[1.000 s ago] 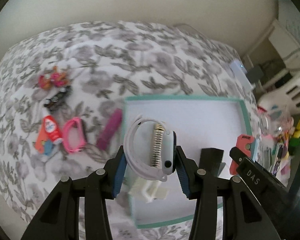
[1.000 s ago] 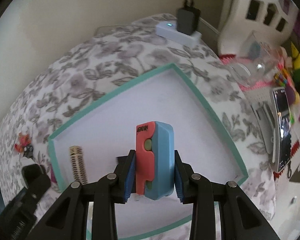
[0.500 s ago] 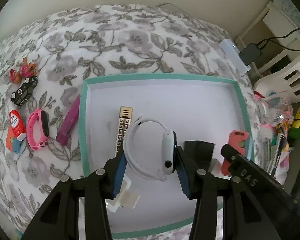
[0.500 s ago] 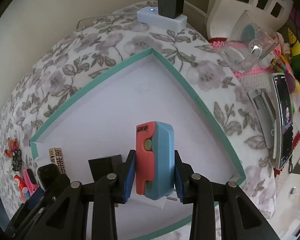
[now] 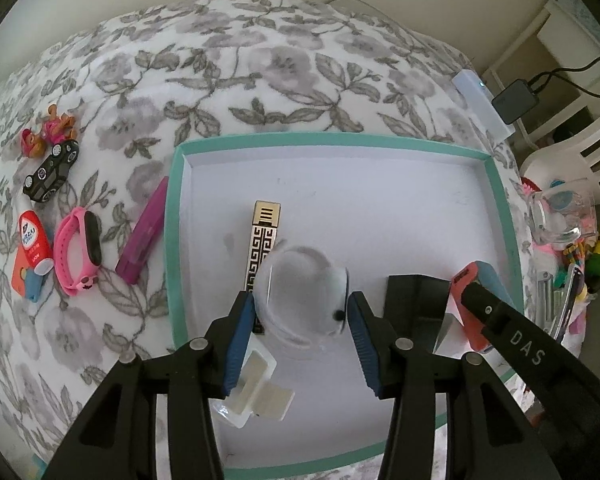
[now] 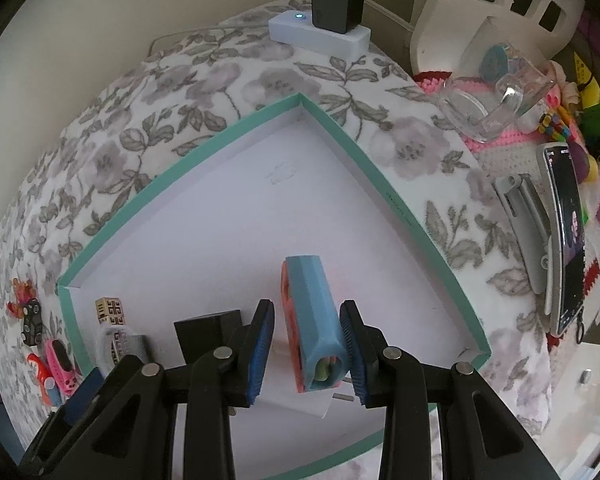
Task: Organize rigid objects
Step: 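Carry the watch and orange-blue toy into the teal tray and open both tools, then withdraw both tools from the tray toward the remaining items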
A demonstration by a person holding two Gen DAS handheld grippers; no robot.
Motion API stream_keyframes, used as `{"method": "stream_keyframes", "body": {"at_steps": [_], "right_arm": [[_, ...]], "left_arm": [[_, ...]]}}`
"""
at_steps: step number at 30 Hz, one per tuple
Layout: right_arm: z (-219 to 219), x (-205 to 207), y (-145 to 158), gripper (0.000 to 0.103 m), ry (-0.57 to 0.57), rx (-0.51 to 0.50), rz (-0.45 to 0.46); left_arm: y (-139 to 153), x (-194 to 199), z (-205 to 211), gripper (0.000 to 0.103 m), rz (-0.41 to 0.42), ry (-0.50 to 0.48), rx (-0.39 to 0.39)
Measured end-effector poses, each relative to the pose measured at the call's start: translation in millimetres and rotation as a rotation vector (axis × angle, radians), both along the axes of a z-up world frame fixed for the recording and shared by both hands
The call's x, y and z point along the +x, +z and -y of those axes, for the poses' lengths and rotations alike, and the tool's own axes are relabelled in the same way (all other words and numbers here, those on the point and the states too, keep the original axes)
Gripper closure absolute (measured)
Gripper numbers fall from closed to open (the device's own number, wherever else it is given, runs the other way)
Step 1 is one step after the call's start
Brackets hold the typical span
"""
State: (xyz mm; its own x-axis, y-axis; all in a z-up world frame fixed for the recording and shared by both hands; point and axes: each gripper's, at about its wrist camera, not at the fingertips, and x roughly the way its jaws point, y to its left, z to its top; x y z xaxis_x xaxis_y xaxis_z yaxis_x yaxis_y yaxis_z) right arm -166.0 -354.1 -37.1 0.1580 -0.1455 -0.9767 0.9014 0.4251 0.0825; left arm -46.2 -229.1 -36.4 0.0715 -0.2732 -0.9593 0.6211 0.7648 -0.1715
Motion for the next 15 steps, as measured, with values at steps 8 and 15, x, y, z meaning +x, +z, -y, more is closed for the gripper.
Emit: {"method": "stream_keyframes", "body": {"at_steps": [8, 15], "right_arm": [[-3, 1, 19, 0.046, 0.013, -0.030, 0.011], [-7, 4, 37, 0.033, 0.036, -0.069, 0.029]], "left_arm": [[20, 1, -4, 0.041, 0.015, -0.005, -0.038], [42, 10, -12, 0.031, 0.055, 0.011, -0.061]]}}
